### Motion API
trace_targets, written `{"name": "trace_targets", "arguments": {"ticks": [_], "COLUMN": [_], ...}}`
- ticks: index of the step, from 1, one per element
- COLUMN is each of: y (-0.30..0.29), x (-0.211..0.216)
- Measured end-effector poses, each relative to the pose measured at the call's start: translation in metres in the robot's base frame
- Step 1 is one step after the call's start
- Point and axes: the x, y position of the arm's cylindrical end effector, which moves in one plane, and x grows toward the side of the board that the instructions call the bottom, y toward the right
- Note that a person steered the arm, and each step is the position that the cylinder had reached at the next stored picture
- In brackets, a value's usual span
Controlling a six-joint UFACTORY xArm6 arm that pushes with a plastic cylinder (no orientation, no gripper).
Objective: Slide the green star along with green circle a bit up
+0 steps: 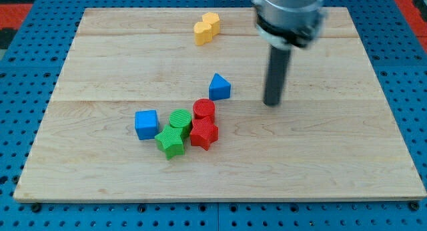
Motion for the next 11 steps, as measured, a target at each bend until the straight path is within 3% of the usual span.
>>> {"name": "trace_targets", "arguments": {"ticks": [1,3,4,5,6,7,11], "y": [-0.027,-0.193,-0.226,-0.261,-0.254,-0.194,-0.168], "x": [0.107,0.124,0.132,0.123,0.106,0.089,-0.091]}}
